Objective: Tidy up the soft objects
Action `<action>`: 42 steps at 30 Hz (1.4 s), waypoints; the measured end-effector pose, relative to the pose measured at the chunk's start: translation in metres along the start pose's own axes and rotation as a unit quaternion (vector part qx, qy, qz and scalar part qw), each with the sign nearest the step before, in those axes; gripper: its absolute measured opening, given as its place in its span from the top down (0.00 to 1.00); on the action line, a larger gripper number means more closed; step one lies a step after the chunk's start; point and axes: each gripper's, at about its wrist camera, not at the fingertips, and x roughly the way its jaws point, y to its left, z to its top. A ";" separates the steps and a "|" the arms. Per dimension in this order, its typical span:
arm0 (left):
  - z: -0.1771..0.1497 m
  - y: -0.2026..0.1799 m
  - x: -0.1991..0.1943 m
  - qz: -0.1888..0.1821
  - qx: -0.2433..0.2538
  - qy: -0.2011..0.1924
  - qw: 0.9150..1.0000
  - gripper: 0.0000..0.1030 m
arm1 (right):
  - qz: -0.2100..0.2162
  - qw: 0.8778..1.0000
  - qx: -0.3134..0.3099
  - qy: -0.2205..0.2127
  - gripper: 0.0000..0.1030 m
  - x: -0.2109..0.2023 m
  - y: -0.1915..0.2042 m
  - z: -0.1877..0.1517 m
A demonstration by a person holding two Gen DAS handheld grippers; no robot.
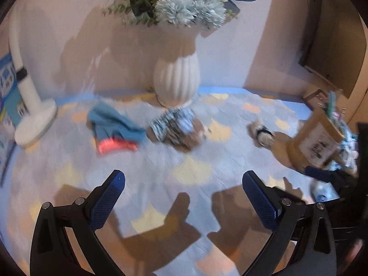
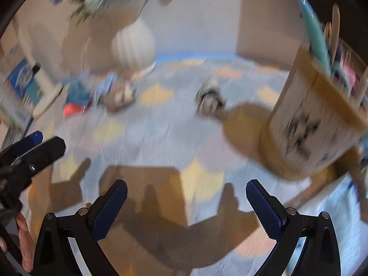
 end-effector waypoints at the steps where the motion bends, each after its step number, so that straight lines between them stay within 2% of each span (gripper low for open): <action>1: 0.005 0.006 0.003 0.008 -0.002 -0.002 1.000 0.01 | 0.003 1.000 -0.002 -0.005 0.00 0.000 0.002 0.007; 4: 0.017 0.042 0.008 0.010 -0.046 -0.011 0.999 0.01 | 0.025 0.999 -0.018 -0.010 0.00 0.006 0.013 0.022; 8: 0.034 0.108 0.021 -0.012 -0.154 -0.006 0.988 0.01 | 0.068 0.997 -0.042 -0.013 0.00 0.025 0.041 0.042; 13: 0.052 0.133 0.066 -0.011 -0.173 0.021 0.985 0.01 | 0.090 0.993 -0.070 -0.024 0.00 0.055 0.077 0.065; 16: 0.054 0.133 0.085 -0.011 -0.178 0.015 0.984 0.05 | 0.085 0.993 -0.080 -0.028 0.00 0.074 0.088 0.075; 17: 0.054 0.132 0.088 -0.009 -0.175 0.007 0.984 0.12 | 0.085 0.993 -0.083 -0.026 0.03 0.081 0.090 0.077; 19: 0.055 0.129 0.092 -0.012 -0.167 0.005 0.986 0.37 | 0.090 0.992 -0.088 -0.021 0.14 0.092 0.093 0.080; 20: 0.056 0.127 0.094 -0.011 -0.163 0.007 0.987 0.56 | 0.093 0.991 -0.091 -0.017 0.22 0.097 0.094 0.080; 21: 0.056 0.125 0.096 -0.006 -0.157 0.009 0.988 0.66 | 0.095 0.991 -0.093 -0.013 0.32 0.101 0.094 0.079; 22: 0.056 0.123 0.097 0.002 -0.149 0.010 0.989 0.72 | 0.096 0.991 -0.094 -0.011 0.36 0.105 0.095 0.078; 23: 0.056 0.121 0.097 0.005 -0.142 0.011 0.990 0.85 | 0.090 0.991 -0.097 -0.013 0.41 0.105 0.096 0.078; 24: 0.055 0.120 0.095 0.002 -0.140 0.006 0.990 0.89 | 0.087 0.991 -0.100 -0.020 0.52 0.102 0.097 0.078; 25: 0.055 0.121 0.092 -0.002 -0.142 -0.003 0.990 0.89 | 0.095 0.990 -0.102 -0.026 0.56 0.099 0.098 0.078; 28: 0.056 0.119 0.073 -0.007 -0.142 -0.033 0.989 0.91 | 0.089 0.989 -0.107 -0.042 0.56 0.093 0.100 0.075; 32: 0.058 0.119 0.046 -0.040 -0.147 -0.047 0.987 0.91 | 0.101 0.988 -0.105 -0.045 0.57 0.083 0.100 0.074; 38: 0.038 0.109 -0.001 -0.084 -0.148 -0.061 0.984 0.91 | 0.108 0.986 -0.108 -0.069 0.57 0.039 0.090 0.057; 41: 0.020 0.099 -0.023 -0.111 -0.139 -0.055 0.983 0.91 | 0.109 0.985 -0.112 -0.074 0.57 0.015 0.082 0.038; 42: 0.016 0.096 -0.029 -0.109 -0.132 -0.055 0.984 0.91 | 0.110 0.985 -0.111 -0.073 0.57 0.008 0.078 0.029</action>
